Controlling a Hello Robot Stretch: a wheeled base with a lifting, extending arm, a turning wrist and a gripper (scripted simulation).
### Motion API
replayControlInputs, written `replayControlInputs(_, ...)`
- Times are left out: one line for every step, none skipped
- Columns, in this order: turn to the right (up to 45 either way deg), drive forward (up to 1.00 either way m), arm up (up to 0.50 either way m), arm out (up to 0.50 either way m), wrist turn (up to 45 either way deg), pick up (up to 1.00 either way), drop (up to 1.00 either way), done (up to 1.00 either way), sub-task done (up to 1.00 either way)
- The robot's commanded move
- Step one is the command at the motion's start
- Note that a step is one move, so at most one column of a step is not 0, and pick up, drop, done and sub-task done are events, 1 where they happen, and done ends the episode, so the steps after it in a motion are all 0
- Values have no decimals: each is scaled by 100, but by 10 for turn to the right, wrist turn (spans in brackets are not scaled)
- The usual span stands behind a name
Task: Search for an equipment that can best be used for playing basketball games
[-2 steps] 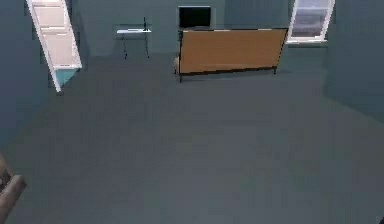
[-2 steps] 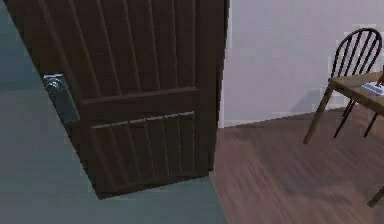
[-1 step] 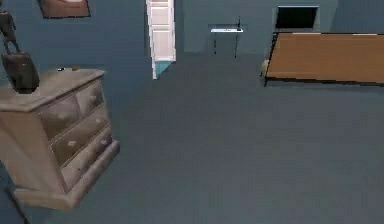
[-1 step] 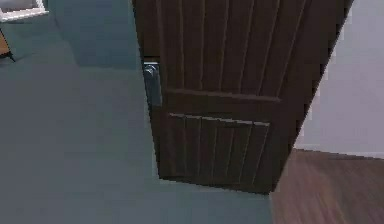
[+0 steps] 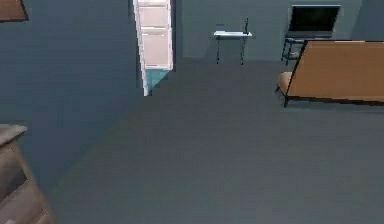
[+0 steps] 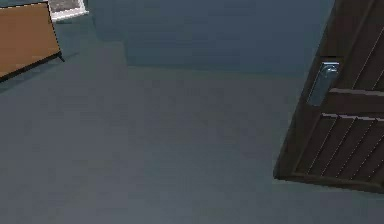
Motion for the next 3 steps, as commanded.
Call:
replayControlInputs(0,100,0,0,0,0,0,0,0)
replayControlInputs(-30,0,0,0,0,0,0,0,0)
replayControlInputs(0,100,0,0,0,0,0,0,0)
